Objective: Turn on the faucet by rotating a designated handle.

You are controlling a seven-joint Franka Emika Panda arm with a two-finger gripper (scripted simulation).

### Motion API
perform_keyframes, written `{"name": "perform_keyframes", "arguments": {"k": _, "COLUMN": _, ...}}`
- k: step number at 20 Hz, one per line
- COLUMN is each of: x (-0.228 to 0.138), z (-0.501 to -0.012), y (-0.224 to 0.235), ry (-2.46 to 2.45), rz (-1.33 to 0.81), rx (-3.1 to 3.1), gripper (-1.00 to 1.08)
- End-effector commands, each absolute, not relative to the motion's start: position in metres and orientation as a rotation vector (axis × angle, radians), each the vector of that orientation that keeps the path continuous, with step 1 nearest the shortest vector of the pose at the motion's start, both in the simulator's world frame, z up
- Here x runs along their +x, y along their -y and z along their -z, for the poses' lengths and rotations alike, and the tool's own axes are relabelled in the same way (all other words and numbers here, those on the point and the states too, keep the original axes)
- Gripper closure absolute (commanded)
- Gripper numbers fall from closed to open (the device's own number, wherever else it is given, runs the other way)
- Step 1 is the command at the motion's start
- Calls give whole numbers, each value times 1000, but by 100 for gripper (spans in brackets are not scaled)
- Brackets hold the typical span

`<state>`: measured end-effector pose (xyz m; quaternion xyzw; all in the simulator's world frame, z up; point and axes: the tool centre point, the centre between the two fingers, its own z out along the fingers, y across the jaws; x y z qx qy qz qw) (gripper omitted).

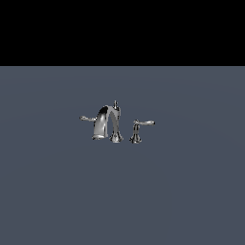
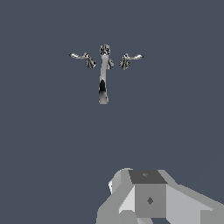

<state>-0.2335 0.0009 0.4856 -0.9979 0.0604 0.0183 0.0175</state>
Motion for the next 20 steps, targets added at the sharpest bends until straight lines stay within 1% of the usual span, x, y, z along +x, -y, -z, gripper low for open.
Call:
{"name": "perform_keyframes", "arguments": {"k": 1, "x": -224, "z": -483, "y": -4, "ry": -229, "rz": -63, "rx": -3084, "gripper": 108}}
{"name": "perform_keyframes", "arguments": {"k": 9, "x": -177, "z": -464, "y": -18, "ry": -445, "rz": -101, "rx": -3001, "gripper": 108}}
{"name": "perform_keyframes", "arguments": {"k": 20, "x": -99, "z": -416, "y": -47, "ry": -852, "rz": -184, "rx": -2849, "gripper": 108}}
